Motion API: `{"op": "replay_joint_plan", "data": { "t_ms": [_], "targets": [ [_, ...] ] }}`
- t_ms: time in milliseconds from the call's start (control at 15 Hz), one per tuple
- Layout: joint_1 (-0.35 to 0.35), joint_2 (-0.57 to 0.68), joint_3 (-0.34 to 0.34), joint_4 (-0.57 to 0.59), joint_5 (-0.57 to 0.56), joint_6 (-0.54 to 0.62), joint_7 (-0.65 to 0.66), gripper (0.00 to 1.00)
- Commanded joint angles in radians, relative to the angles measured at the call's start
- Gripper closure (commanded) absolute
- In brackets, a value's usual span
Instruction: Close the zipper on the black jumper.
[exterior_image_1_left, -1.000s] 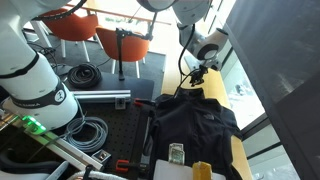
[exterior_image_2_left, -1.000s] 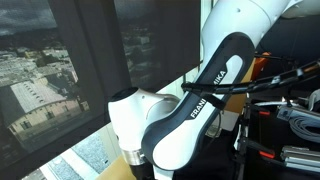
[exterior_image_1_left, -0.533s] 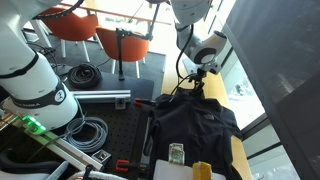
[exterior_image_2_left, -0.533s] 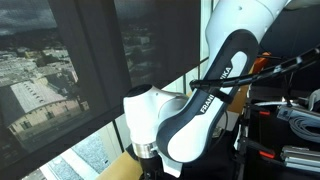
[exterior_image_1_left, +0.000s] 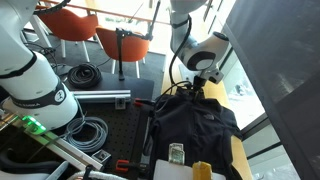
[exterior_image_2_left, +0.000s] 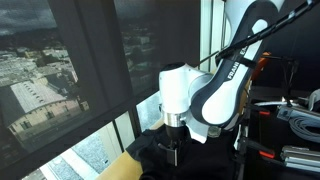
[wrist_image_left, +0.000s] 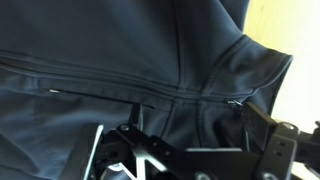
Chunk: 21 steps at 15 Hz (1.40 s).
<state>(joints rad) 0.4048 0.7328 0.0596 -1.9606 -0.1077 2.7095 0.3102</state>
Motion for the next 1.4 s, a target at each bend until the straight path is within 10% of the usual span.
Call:
{"op": "replay_joint_plan", "data": {
  "t_ms": [0,533,1333],
  "targets": [
    [-0.056,-0.175,-0.019,-0.191,0.009,0.030,-0.038,0.00],
    [-0.220,-0.406,-0.022,-0.305,0.019,-0.003,-0.160,0.00],
    [-0.281,-0.646,-0.016,-0.368,0.043,-0.251,-0.177,0.00]
  ]
}}
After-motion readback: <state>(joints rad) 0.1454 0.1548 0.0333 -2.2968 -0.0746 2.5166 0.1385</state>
